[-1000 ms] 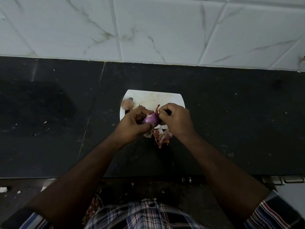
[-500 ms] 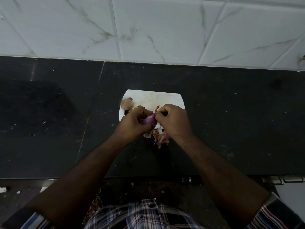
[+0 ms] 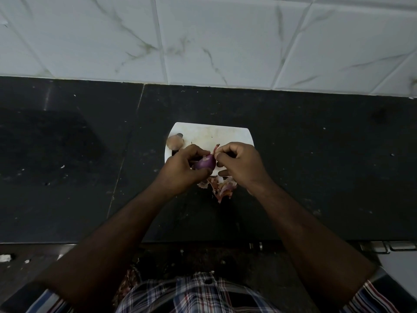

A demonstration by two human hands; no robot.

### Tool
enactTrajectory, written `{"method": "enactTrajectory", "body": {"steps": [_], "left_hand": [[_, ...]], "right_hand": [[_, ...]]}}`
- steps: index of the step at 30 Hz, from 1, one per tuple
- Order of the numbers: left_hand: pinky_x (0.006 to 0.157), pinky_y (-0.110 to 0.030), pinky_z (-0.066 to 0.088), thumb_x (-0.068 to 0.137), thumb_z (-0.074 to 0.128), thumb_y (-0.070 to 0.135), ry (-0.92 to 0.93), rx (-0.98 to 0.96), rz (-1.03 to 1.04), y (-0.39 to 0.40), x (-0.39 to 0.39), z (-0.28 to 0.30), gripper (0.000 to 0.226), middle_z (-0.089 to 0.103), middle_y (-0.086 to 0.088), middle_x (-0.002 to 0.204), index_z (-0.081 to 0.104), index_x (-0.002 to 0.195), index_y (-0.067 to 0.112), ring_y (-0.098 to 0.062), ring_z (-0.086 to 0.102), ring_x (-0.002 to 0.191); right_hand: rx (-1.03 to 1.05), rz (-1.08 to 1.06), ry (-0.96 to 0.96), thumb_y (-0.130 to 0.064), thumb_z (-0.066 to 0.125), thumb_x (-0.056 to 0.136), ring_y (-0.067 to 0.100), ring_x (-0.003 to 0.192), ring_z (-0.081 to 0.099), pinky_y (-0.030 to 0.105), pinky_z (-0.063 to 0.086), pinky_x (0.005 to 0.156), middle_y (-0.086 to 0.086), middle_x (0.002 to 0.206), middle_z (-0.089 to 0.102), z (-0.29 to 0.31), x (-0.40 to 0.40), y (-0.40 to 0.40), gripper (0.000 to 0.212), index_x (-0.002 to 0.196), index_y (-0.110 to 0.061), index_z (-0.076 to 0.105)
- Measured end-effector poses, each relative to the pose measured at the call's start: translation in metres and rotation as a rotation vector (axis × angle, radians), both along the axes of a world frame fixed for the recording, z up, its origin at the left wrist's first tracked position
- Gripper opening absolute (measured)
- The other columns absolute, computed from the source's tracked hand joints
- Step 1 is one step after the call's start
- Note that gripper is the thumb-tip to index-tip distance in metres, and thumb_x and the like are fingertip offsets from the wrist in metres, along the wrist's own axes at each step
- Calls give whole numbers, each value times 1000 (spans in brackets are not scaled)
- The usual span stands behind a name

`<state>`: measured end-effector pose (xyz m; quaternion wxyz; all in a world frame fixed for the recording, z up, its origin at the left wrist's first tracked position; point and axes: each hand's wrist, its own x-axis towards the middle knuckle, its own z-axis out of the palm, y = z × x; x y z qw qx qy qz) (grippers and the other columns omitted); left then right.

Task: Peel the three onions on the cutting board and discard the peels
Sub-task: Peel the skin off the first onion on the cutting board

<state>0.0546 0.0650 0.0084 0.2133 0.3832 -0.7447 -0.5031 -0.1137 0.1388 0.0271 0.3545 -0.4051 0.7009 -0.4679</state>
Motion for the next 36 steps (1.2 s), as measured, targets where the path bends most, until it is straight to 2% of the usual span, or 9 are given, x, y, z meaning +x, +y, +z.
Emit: {"method": "enactTrajectory", "body": {"steps": [7,10,14,17,20,23,26,30,36], "left_hand": [[79,-12,53,82,79,15,-6,-75,2,6,-3,2,38,67,21,106,66,117,26,6,64,100],[81,-14,53,82,78,14,-33,-162,2,9,-4,5,41,65,20,107,66,120,24,2,64,99],[75,-3,45,83,77,13,-49,-277,-13,12,-5,8,41,67,11,113,67,122,20,-3,63,98],[76,-9,49,83,76,15,-37,-284,-19,13,-6,9,40,69,11,110,68,122,22,-2,65,97],[79,-15,54,81,79,15,14,-138,19,11,-5,10,38,69,19,104,69,115,28,4,65,97],[74,-19,55,82,79,6,120,80,16,6,-2,13,37,71,10,105,68,109,29,-5,68,94],[77,-22,58,84,76,2,169,173,17,5,0,19,36,71,3,107,67,111,23,-11,69,93],[83,-28,59,84,76,2,180,173,17,4,0,17,35,72,4,106,68,112,21,-15,70,96],[75,-22,57,80,82,15,75,7,29,5,-2,12,39,68,19,101,66,106,38,0,65,95]], "right_hand": [[26,-70,-28,-9,64,87,20,70,72,35,61,57,4,81,72,0,3,-2,10,84,-9,74],[54,-109,-19,-9,63,86,19,67,72,36,61,55,5,80,71,0,6,-3,10,81,-6,72],[103,-122,-23,-20,60,93,18,62,68,42,62,57,8,77,67,0,10,-6,21,83,-3,66],[118,-89,68,-25,53,96,19,61,63,45,62,60,8,76,64,-1,10,-7,22,90,-6,61],[116,-23,44,-21,47,98,19,64,59,37,59,57,9,80,60,3,7,-6,19,95,-5,57],[128,5,47,-20,44,100,17,64,59,36,60,59,8,78,57,7,-3,-3,16,94,-9,54],[118,25,-34,-17,48,101,18,71,63,38,61,62,9,84,61,12,-11,-1,14,97,-11,60],[64,58,-54,-16,58,98,18,78,71,32,60,61,6,91,70,18,-7,1,15,98,-9,72],[15,9,260,-16,62,90,12,57,70,39,60,60,-5,75,70,13,2,-1,11,84,-16,71]]}}
